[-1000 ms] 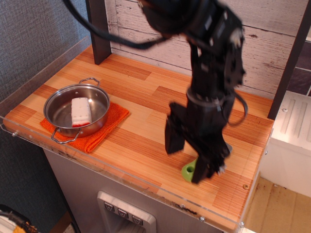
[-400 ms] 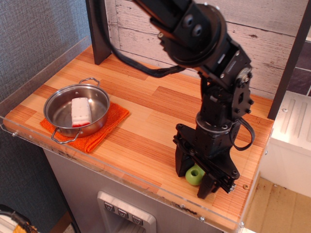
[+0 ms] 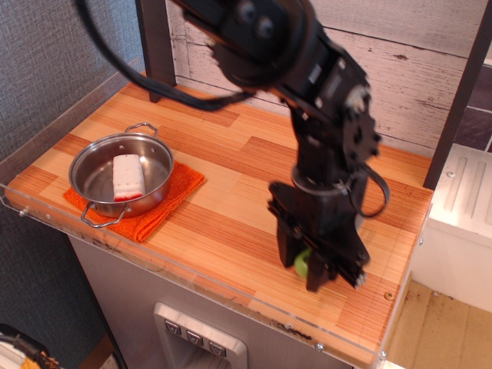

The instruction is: Move spatual to above red towel

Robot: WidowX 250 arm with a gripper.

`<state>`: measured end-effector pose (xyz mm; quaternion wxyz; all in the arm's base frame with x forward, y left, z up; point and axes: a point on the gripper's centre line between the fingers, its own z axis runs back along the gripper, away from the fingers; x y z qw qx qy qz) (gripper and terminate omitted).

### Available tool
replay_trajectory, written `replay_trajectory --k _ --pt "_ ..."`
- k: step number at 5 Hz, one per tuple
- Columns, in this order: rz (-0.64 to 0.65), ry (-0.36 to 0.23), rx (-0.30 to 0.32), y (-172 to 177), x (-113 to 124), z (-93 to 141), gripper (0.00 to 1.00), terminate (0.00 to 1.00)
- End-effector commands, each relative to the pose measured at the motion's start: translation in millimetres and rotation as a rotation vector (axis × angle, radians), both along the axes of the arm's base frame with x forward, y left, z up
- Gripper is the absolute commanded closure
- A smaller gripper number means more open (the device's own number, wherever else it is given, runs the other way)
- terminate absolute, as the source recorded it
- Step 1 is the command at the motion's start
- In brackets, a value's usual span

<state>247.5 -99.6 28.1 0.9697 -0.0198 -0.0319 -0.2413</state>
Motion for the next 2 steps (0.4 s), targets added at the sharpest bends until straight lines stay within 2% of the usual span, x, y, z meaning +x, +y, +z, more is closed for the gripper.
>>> replay_trajectory --k 1,2 --pt "0.183 -0.054 -0.018 72.2 42.2 65.8 1.00 0.00" --pt "0.232 0.005 0.039 117.8 84.6 56.5 1.00 0.00"
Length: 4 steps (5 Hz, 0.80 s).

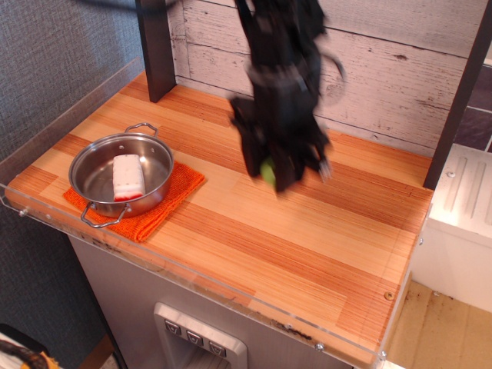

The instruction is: Move spatual to above red towel

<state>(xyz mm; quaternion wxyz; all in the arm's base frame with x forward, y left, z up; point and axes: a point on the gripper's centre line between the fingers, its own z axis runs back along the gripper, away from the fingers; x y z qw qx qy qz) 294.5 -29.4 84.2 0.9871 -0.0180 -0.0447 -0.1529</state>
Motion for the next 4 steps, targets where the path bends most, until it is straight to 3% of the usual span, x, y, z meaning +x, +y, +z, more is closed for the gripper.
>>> replay_trajectory --k 1,2,4 --pt "0.020 0.071 0.118 72.4 68.5 -15.3 1.00 0.00" --pt "-0.062 0.115 0.153 72.9 78.3 -31.2 1.00 0.00" --pt "-0.147 0.138 0.187 78.0 77.4 -37.1 1.00 0.00"
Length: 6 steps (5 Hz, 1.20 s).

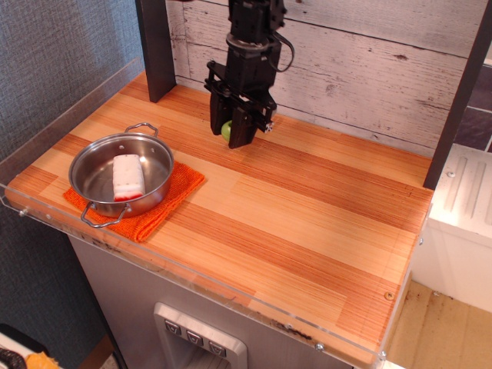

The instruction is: Move spatual to above red towel

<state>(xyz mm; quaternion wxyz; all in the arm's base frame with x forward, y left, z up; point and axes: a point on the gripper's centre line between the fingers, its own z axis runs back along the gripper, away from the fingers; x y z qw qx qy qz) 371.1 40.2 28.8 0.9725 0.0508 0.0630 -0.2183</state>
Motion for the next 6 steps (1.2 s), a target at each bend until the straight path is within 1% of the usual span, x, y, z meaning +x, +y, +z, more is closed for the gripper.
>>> replay_trajectory --k 1,2,3,4,5,6 --pt "0.032 -0.069 -0.009 16.5 -1.9 24.2 0.00 0.00" --pt "0.058 -0.099 -0.036 20.6 -7.5 35.6 0.00 0.00" --pt "0.096 -0.195 -0.082 16.9 -29.4 61.7 0.00 0.00" --pt "0.140 -0.249 -0.112 4.7 -59.5 75.5 0.00 0.00" --pt "0.185 -0.257 -0.140 -3.6 -79.1 75.3 0.00 0.00" --pt "0.200 -0.248 -0.151 -8.5 -88.9 73.1 0.00 0.00"
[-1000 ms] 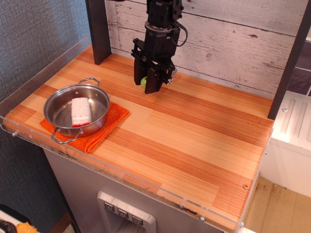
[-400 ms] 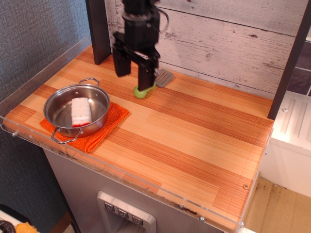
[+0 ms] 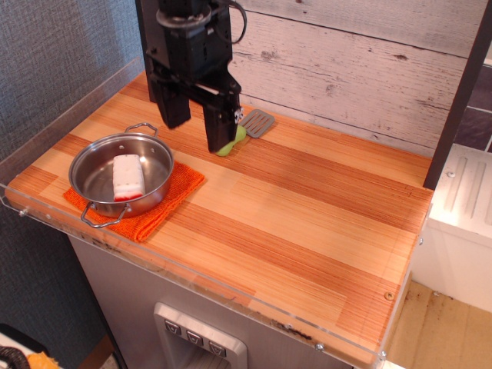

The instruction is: Move spatual to above red towel

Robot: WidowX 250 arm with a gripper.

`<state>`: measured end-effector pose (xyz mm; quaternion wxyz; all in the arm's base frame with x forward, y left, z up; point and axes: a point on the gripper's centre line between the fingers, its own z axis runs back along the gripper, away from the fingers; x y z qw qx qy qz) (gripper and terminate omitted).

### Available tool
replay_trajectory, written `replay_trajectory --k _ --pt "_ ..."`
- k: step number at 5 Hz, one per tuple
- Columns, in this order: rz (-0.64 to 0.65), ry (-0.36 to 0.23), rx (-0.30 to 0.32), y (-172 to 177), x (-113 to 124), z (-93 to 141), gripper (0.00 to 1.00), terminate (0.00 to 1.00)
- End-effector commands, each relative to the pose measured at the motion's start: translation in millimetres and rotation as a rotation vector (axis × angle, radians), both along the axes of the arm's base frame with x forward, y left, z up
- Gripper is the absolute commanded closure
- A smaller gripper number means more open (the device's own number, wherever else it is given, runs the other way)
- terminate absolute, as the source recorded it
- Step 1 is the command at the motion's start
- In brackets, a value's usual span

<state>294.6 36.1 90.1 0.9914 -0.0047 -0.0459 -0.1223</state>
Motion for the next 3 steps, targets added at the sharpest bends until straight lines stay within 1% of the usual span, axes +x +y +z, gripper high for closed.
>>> replay_trajectory --k 1,2,3 --pt "0.054 -0.036 0.001 -6.4 -16.2 10.5 0.00 0.00" --pt "0.054 -0.036 0.001 -6.4 -16.2 10.5 0.00 0.00" --pt "0.054 -0.036 0.001 -6.4 -16.2 10.5 0.00 1.00"
